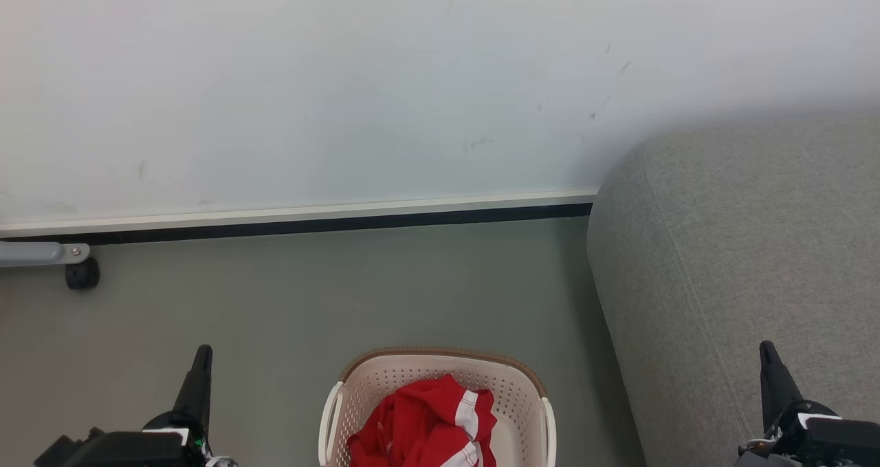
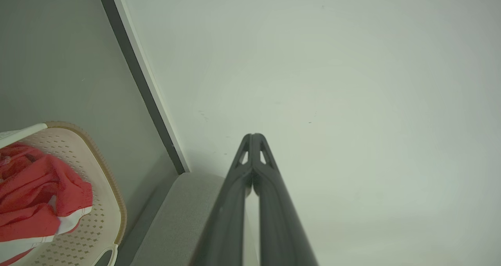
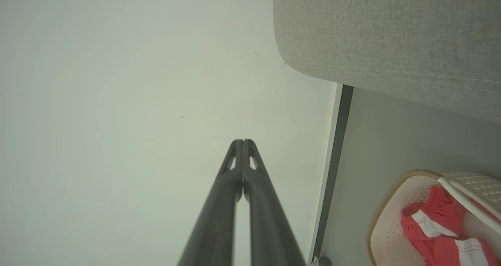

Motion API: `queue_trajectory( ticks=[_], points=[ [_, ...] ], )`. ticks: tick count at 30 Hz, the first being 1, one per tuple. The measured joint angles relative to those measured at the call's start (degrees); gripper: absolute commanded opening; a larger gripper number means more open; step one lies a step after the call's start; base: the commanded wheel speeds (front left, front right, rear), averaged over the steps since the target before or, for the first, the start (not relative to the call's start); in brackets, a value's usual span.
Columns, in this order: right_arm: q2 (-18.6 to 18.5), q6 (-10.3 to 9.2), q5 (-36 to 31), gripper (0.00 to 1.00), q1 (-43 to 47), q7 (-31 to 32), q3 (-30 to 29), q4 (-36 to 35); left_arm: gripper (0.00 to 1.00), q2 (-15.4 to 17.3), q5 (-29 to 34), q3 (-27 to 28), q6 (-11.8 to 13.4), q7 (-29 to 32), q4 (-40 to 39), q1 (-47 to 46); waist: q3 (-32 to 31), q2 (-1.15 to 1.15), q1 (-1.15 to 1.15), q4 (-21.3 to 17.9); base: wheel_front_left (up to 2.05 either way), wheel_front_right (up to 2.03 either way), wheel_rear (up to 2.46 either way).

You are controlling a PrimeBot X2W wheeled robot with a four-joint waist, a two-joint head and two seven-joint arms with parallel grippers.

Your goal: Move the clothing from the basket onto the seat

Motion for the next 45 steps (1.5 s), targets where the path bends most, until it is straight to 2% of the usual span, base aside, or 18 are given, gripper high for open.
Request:
queue_trajectory(
  ticks=[34,35,36,37,45],
  points=[
    [0.00,0.00,0.00,0.00,0.00,0.00,0.00,0.00,0.00,0.00,0.00,0.00,0.00,0.00,0.00,0.00,0.00,0.00,0.00,0.00,0.00,0.00,0.00],
    [0.00,0.00,0.00,0.98,0.00,0.00,0.00,0.00,1.00,0.00,0.00,0.00,0.00,0.00,0.00,0.00,0.00,0.00,0.00,0.00,0.00,0.00,0.00],
    [0.05,0.00,-0.01,0.00,0.13,-0.01,0.05,0.33,0.00,-0.04,0.00,-0.05,0.02,0.00,0.31,0.16,0.00,0.00,0.00,0.00,0.00,0.00,0.00],
    [0.20,-0.01,-0.01,1.00,0.47,-0.01,0.10,0.92,1.00,-0.16,0.00,-0.12,0.07,-0.01,0.92,0.55,0.00,0.00,0.00,0.00,0.00,0.00,0.00],
    [0.74,-0.07,-0.24,1.00,2.30,-0.92,0.42,1.75,1.00,-0.56,-0.09,-2.10,0.09,-1.15,1.86,2.33,-0.01,0.00,0.00,-0.02,0.00,0.00,0.00]
  ],
)
